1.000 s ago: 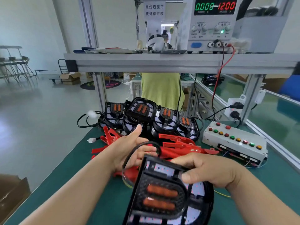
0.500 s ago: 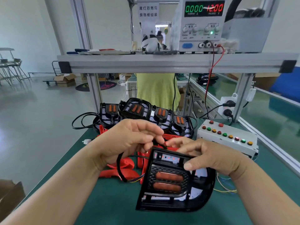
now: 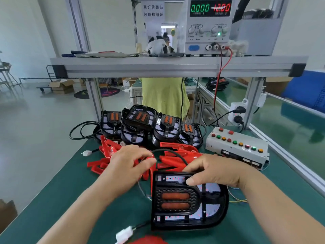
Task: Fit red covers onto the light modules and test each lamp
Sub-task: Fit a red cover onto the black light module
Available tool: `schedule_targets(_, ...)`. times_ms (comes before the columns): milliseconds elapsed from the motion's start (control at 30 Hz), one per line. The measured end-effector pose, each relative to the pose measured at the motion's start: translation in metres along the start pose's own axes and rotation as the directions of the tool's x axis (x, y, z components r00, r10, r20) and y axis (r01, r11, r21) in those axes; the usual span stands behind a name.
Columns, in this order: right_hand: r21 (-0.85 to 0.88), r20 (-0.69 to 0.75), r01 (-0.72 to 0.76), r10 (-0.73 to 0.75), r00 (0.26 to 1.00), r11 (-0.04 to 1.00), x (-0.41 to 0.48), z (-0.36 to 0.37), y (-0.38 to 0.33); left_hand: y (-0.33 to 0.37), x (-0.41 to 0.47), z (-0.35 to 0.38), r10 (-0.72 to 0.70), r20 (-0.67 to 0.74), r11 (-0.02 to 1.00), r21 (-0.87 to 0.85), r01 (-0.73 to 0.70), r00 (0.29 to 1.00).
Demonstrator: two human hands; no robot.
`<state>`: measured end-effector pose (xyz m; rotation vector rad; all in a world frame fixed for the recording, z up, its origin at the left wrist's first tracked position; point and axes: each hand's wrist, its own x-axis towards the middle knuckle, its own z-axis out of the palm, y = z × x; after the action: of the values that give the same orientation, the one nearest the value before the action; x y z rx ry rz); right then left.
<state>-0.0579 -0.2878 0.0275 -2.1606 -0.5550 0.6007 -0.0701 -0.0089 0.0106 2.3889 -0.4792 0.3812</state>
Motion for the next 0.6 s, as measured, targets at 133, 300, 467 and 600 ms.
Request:
schedule_targets(133, -0.095, 0.016, -0.033, 0.035, 0.999, 0.995, 0.006, 0.008, -0.008, 0.015, -0.001, 0.018, 0.103, 0.139, 0.992, 0.062, -0.113, 0.985)
schedule_targets(300, -0.075, -0.039, -0.004, 0.001, 0.999, 0.997, 0.011, 0.012, 0.0, 0.025, -0.007, 0.028, 0.055, 0.169, 0.997, 0.036, -0.062, 0.984)
schedule_targets(467, 0.031, -0.098, -0.026, 0.029, 0.995, 0.999, 0.01, 0.017, 0.015, 0.019, -0.032, 0.031, 0.058, 0.169, 0.995, 0.067, -0.07, 0.984)
schedule_targets(600, -0.039, -0.333, -0.015, 0.001, 0.943, 0.999, 0.013, 0.025, 0.019, 0.022, -0.039, 0.037, 0.013, 0.052, 0.994, 0.104, -0.019, 0.999)
